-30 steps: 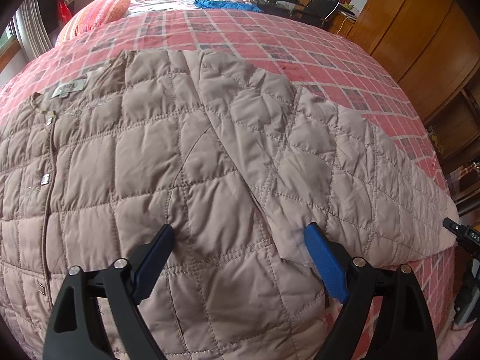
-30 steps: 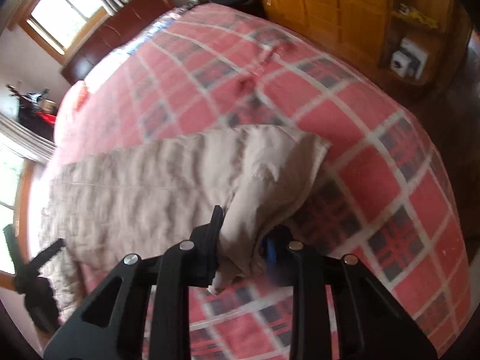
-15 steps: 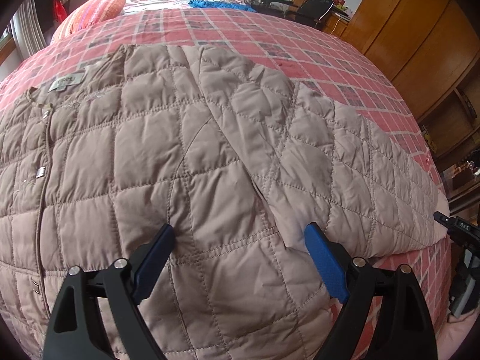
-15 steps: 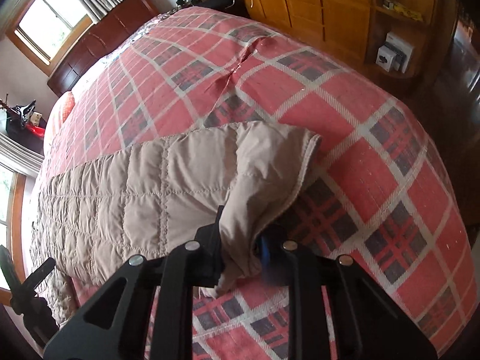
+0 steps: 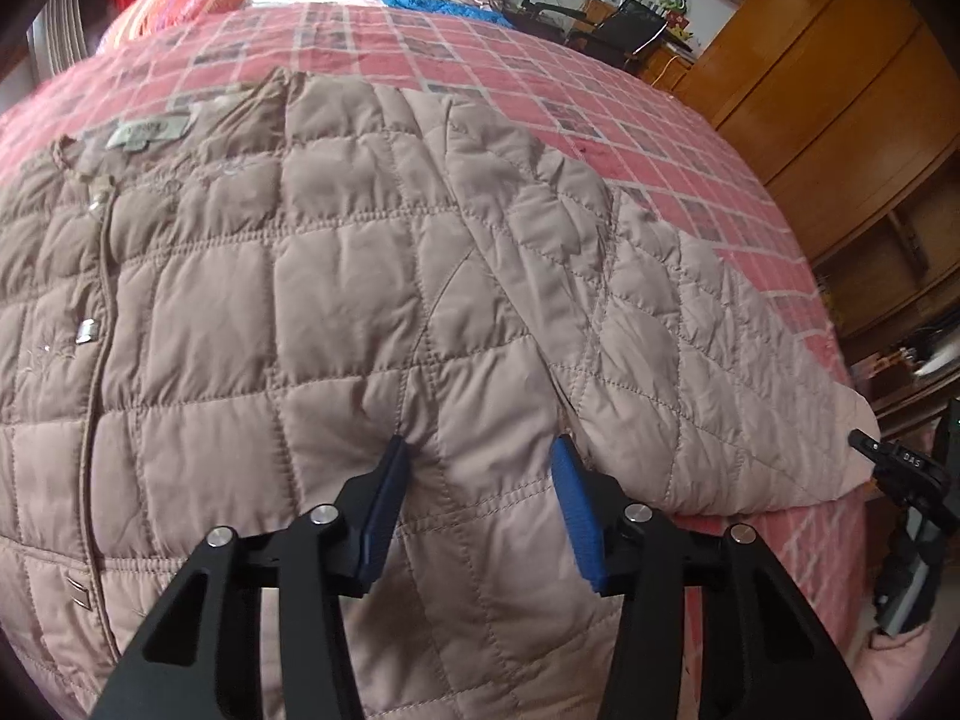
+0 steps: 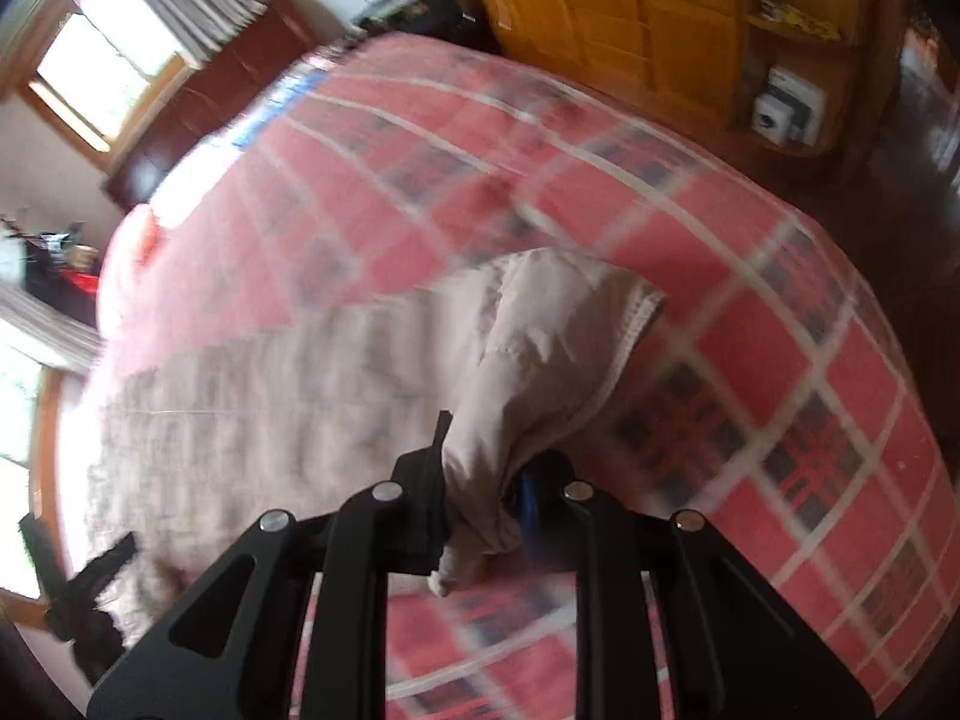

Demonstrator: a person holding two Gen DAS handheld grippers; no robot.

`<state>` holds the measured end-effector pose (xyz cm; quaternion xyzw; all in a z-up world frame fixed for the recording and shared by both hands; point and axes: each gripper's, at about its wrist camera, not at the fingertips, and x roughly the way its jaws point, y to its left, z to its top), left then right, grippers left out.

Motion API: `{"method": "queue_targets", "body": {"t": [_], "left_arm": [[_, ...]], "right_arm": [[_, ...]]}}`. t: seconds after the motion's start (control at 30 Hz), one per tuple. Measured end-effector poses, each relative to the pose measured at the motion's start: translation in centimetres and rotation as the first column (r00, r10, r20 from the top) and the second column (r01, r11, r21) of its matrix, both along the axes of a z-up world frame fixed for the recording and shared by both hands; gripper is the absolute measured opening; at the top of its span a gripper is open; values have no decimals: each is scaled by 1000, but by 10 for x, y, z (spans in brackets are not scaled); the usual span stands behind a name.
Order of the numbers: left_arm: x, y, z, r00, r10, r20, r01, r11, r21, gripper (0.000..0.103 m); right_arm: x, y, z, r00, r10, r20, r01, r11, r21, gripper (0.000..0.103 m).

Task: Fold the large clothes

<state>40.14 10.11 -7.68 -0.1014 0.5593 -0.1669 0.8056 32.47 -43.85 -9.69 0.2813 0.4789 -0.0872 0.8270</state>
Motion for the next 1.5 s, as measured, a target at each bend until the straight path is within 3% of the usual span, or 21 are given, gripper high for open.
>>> {"method": "queue_targets", "body": {"t": [0.1, 0.17, 0.27, 0.37, 0.53, 0.67, 0.77, 0.87, 0.9, 0.93, 1.03, 1.1, 1.2, 1.3, 1.43, 1.5], "left_arm": [[0, 10, 2, 1000, -10, -9, 10, 999, -46, 49], [-3, 16, 5, 1000, 0, 3, 0, 999, -35, 48], [-8, 24, 8, 1000, 2, 11, -1, 999, -52, 47], [-12, 32, 13, 999, 14, 34, -13, 1000, -13, 46], [-8, 48, 10, 999, 38, 33, -38, 999, -5, 46], [-7, 57, 5, 999, 48, 13, -48, 999, -25, 46], [-8, 58, 4, 999, 43, 16, -43, 999, -26, 46], [-8, 58, 4, 999, 46, 12, -46, 998, -36, 46], [-8, 58, 5, 999, 48, 10, -48, 998, -41, 46], [-9, 58, 6, 999, 48, 6, -47, 998, -47, 46], [-11, 56, 10, 999, 36, 1, -36, 996, -79, 49], [-15, 51, 16, 1000, 24, 9, -23, 994, -109, 49], [-17, 37, 23, 1000, -20, 14, 22, 987, -162, 55], [-17, 20, 24, 999, -52, -13, 49, 979, -195, 57], [-15, -7, 18, 996, -83, -37, 75, 978, -197, 57], [-14, -17, 12, 994, -88, -59, 75, 977, -199, 55]], "right_arm": [[7, 37, 27, 992, 92, 83, -93, 996, 11, 17], [13, 65, 41, 980, 163, 115, -164, 986, 2, 17], [28, 116, 55, 953, 268, 142, -267, 963, -27, 17], [46, 165, 58, 911, 378, 163, -382, 924, -6, 17], [69, 240, 52, 845, 517, 136, -515, 856, -52, 17], [89, 281, 27, 826, 561, 58, -558, 828, -62, 17], [97, 290, 5, 825, 565, 3, -563, 824, -62, 18], [93, 292, -6, 818, 576, -5, -575, 817, -44, 32], [92, 290, -4, 810, 586, 8, -586, 810, -24, 45], [88, 290, 0, 797, 604, 32, -604, 797, 4, 50], [71, 282, 21, 749, 648, 141, -661, 745, 90, 50], [55, 267, 41, 732, 645, 218, -675, 730, 108, 50], [32, 239, 65, 760, 605, 240, -627, 778, 24, 50], [21, 204, 67, 823, 532, 199, -533, 844, -53, 50], [10, 148, 46, 900, 414, 136, -418, 908, 4, 50], [3, 131, 30, 924, 365, 116, -371, 928, 39, 50]]}}
